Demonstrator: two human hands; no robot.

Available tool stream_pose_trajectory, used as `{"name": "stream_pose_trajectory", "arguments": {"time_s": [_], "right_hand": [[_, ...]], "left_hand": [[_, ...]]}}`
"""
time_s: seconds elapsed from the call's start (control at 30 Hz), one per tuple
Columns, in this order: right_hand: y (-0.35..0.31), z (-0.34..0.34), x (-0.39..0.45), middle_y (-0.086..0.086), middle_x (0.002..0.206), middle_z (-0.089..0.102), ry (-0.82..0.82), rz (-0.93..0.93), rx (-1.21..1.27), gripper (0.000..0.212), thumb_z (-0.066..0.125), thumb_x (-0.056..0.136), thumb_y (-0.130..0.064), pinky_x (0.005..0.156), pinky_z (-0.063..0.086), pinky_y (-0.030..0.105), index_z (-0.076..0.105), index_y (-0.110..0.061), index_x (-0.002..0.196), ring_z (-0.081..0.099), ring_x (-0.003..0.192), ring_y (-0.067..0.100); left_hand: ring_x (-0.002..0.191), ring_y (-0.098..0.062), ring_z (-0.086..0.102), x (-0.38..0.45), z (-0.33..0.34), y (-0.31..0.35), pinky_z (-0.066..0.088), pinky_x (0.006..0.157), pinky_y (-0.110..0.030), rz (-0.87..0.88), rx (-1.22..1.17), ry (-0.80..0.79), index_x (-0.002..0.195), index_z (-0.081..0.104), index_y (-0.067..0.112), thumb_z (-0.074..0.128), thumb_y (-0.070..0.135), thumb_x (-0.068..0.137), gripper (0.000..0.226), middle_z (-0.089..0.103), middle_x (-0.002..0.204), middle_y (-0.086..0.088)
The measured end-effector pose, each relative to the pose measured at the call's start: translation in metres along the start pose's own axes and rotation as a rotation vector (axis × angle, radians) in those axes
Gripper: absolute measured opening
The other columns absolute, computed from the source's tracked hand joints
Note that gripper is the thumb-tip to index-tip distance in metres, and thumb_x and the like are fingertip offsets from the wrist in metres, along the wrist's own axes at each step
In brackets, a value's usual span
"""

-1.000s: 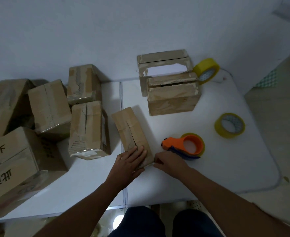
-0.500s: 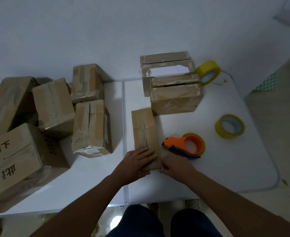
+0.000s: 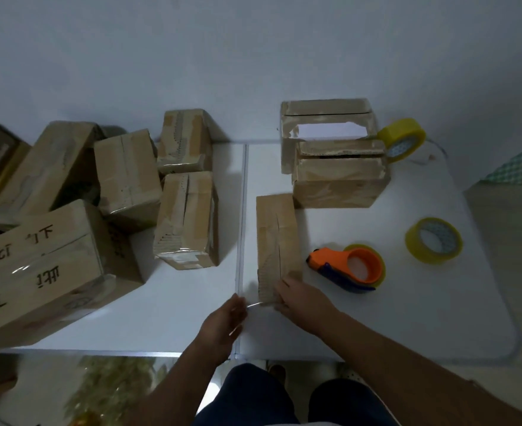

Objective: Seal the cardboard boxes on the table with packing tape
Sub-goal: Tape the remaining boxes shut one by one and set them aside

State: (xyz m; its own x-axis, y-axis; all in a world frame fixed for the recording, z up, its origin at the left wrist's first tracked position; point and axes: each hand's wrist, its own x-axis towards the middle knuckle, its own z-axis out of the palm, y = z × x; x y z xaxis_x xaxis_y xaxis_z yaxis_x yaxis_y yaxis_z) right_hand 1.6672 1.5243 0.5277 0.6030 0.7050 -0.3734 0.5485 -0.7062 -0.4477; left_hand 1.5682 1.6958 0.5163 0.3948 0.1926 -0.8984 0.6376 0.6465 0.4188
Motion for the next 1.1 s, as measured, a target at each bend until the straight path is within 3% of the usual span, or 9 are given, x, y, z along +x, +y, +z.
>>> {"name": "stream_pose_trajectory", "arguments": {"time_s": [0.13, 0.33, 0.5, 0.63, 0.83, 1.0, 1.1], "right_hand": [[0.000, 0.002, 0.003, 0.005, 0.108, 0.051, 0.036, 0.024, 0.028, 0.016, 0.048, 0.098, -0.029, 0.070, 0.048, 0.033, 0.051, -0.013, 0.101, 0.054, 0.086, 0.019], [0.001, 0.004, 0.003, 0.004, 0.107, 0.050, 0.041, 0.019, 0.046, 0.017, 0.050, 0.097, -0.028, 0.056, 0.032, 0.024, 0.052, -0.012, 0.100, 0.042, 0.078, 0.013], [0.000, 0.006, 0.003, 0.005, 0.108, 0.048, 0.056, 0.023, 0.034, 0.013, 0.048, 0.098, -0.028, 0.069, 0.048, 0.034, 0.048, -0.014, 0.097, 0.050, 0.080, 0.017], [0.002, 0.008, 0.002, 0.004, 0.113, 0.048, 0.029, -0.012, -0.014, 0.017, 0.046, 0.100, -0.026, 0.074, 0.049, 0.030, 0.051, -0.011, 0.107, 0.054, 0.091, 0.019], [0.003, 0.011, 0.006, 0.009, 0.116, 0.048, 0.013, 0.001, 0.001, 0.017, 0.042, 0.100, -0.022, 0.073, 0.049, 0.031, 0.050, -0.010, 0.110, 0.055, 0.088, 0.021], [0.002, 0.016, 0.009, 0.010, 0.118, 0.047, 0.021, 0.023, -0.001, 0.018, 0.042, 0.100, -0.022, 0.076, 0.053, 0.036, 0.049, -0.011, 0.112, 0.056, 0.089, 0.022], [0.002, 0.017, 0.010, 0.010, 0.119, 0.047, 0.027, 0.031, 0.004, 0.018, 0.044, 0.099, -0.021, 0.078, 0.053, 0.035, 0.049, -0.011, 0.113, 0.056, 0.091, 0.022]], "left_hand": [[0.110, -0.021, 0.063, -0.002, -0.003, -0.016, 0.043, 0.091, -0.033, 0.015, -0.065, -0.038, 0.112, 0.071, 0.008, 0.064, 0.028, 0.093, 0.028, 0.073, 0.109, -0.008], [0.105, -0.019, 0.064, -0.001, -0.002, -0.023, 0.043, 0.096, -0.033, 0.156, 0.028, 0.025, 0.107, 0.073, 0.009, 0.066, 0.020, 0.094, 0.019, 0.074, 0.104, -0.007], [0.091, -0.022, 0.063, 0.008, 0.010, -0.027, 0.051, 0.085, -0.031, 0.249, 0.060, 0.105, 0.102, 0.072, 0.004, 0.065, 0.020, 0.095, 0.018, 0.070, 0.096, -0.012], [0.087, -0.021, 0.062, 0.018, 0.017, -0.024, 0.053, 0.081, -0.028, 0.294, 0.110, 0.117, 0.096, 0.071, 0.001, 0.063, 0.013, 0.095, 0.014, 0.069, 0.091, -0.013], [0.079, -0.020, 0.061, 0.025, 0.033, -0.018, 0.053, 0.069, -0.027, 0.267, 0.179, 0.090, 0.097, 0.069, 0.002, 0.058, 0.007, 0.096, 0.012, 0.069, 0.090, -0.015], [0.082, -0.019, 0.061, 0.023, 0.036, -0.016, 0.048, 0.068, -0.028, 0.259, 0.208, 0.123, 0.096, 0.066, 0.010, 0.057, 0.011, 0.097, 0.010, 0.068, 0.090, -0.009], [0.089, -0.020, 0.060, 0.025, 0.039, -0.021, 0.050, 0.077, -0.032, 0.291, 0.263, 0.163, 0.101, 0.065, 0.014, 0.054, 0.015, 0.098, 0.011, 0.067, 0.098, -0.009]]}}
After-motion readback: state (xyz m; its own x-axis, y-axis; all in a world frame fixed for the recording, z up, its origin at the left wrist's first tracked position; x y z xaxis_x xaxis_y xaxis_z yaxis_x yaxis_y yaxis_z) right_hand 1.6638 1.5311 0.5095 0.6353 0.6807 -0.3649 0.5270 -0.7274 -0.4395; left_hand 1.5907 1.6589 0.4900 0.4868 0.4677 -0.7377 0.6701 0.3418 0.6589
